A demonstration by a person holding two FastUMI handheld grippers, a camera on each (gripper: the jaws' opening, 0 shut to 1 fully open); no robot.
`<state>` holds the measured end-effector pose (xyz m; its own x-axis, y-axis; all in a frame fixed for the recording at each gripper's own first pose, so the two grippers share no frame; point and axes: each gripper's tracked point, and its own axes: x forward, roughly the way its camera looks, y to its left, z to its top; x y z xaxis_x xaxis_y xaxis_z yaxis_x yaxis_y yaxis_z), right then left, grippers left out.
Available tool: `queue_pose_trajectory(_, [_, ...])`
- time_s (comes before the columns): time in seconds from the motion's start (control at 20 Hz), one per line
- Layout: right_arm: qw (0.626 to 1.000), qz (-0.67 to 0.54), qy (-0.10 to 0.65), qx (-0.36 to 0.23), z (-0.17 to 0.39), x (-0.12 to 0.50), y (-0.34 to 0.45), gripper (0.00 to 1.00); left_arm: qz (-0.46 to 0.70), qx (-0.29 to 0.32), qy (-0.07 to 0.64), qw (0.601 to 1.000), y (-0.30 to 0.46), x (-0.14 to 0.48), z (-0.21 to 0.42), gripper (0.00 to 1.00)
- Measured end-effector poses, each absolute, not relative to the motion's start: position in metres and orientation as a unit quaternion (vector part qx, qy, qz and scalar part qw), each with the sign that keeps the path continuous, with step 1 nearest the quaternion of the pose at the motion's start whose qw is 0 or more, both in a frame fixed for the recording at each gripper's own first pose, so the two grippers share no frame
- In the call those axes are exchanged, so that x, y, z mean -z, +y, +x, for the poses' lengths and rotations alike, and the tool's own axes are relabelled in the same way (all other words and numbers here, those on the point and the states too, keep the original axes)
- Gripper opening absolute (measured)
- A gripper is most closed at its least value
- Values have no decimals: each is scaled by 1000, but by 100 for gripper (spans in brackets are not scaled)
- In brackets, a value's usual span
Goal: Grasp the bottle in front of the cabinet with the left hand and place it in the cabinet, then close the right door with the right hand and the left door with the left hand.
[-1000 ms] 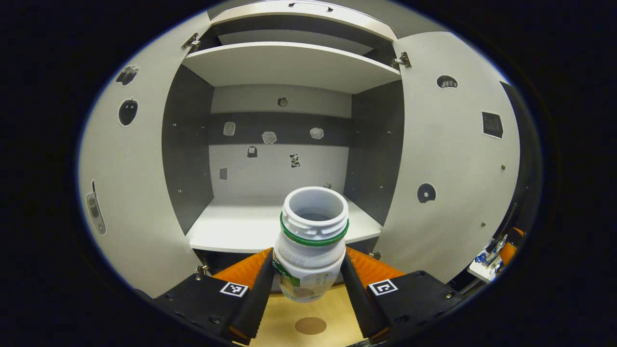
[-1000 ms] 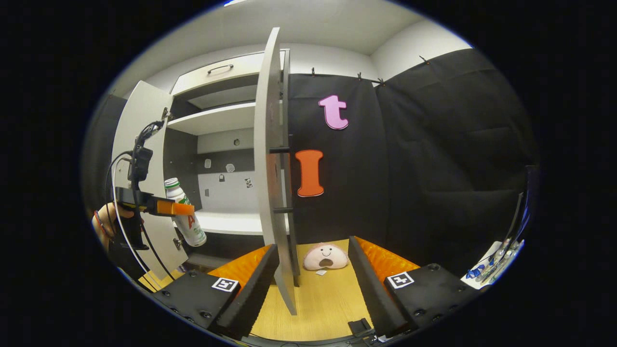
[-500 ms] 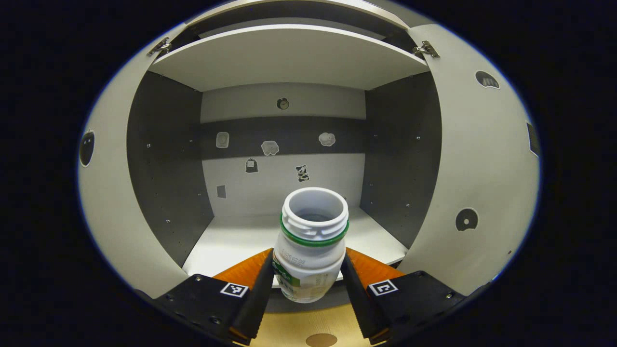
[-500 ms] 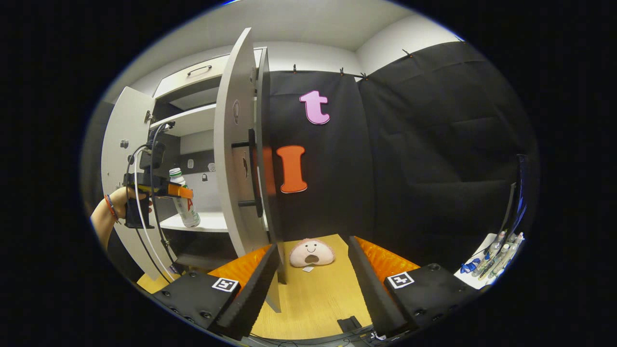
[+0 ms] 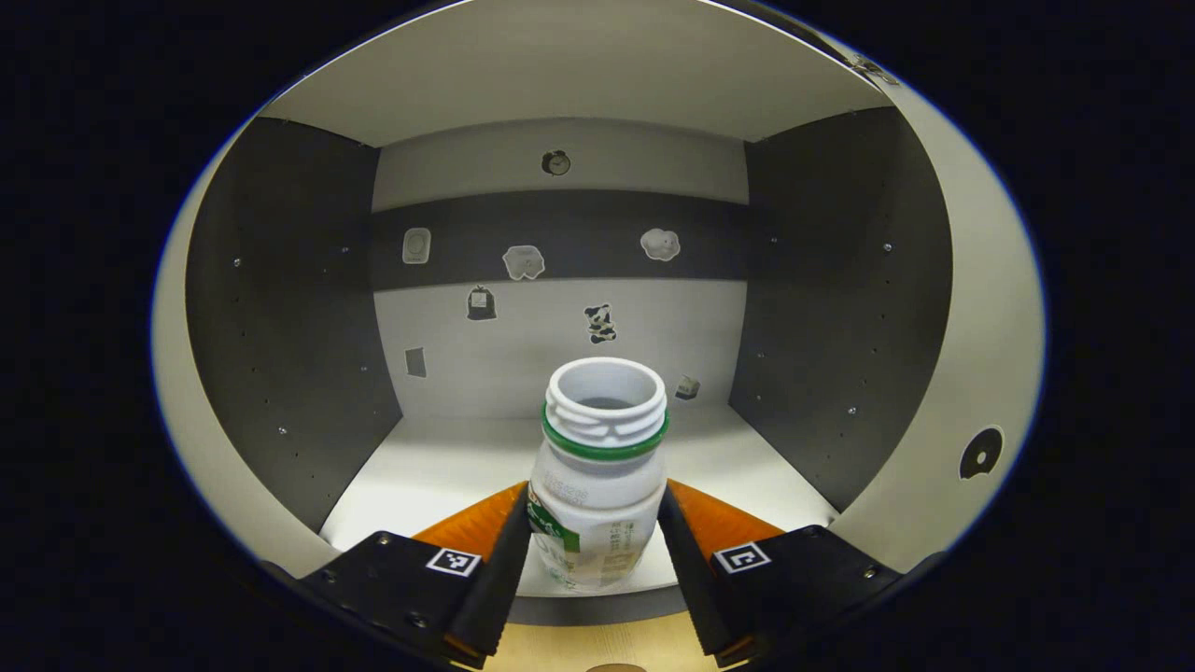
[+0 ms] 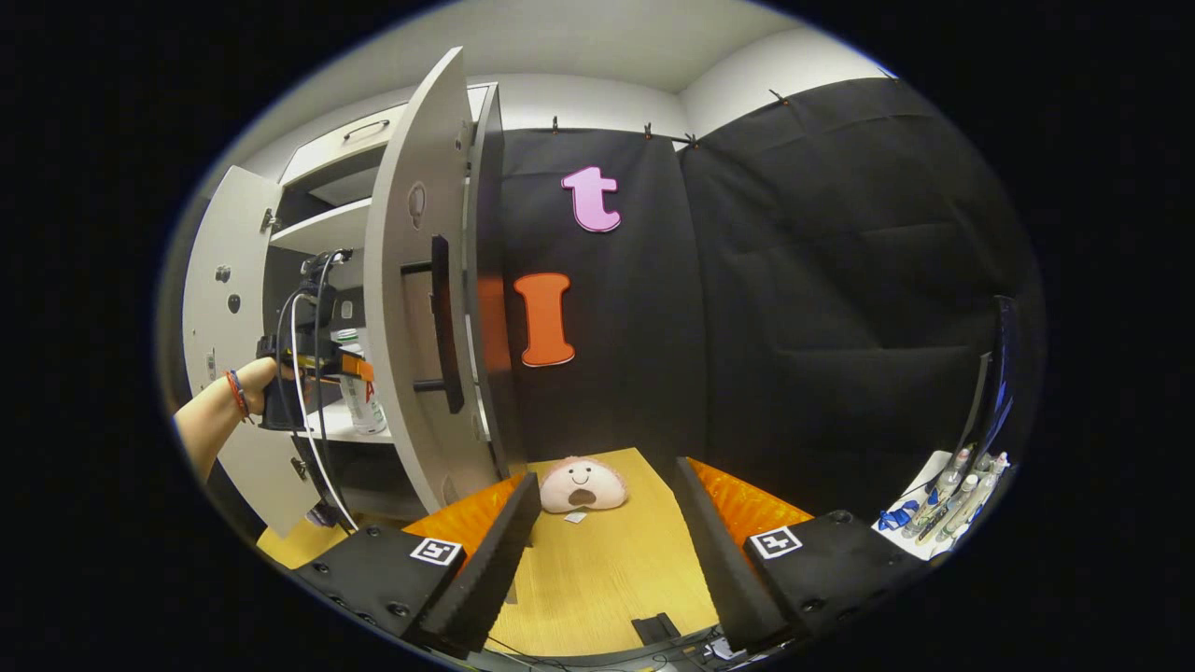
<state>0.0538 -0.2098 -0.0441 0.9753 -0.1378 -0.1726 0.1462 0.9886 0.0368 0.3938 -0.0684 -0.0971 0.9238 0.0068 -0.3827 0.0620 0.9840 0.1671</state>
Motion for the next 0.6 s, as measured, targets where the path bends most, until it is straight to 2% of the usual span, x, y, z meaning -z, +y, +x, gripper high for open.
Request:
queue_pose_trajectory(0.3, [993, 23, 89, 78, 63, 48, -217, 96, 102, -12, 195, 975, -65, 103, 408, 80])
queue_pose_trajectory(0.45, [993, 24, 91, 75, 65, 49, -215, 96, 109, -22, 192, 975, -63, 98, 403, 95])
queue_pose_trajectory(0.6, [993, 24, 93, 69, 68, 52, -211, 96, 102, -17, 182, 978, -67, 89, 391, 96])
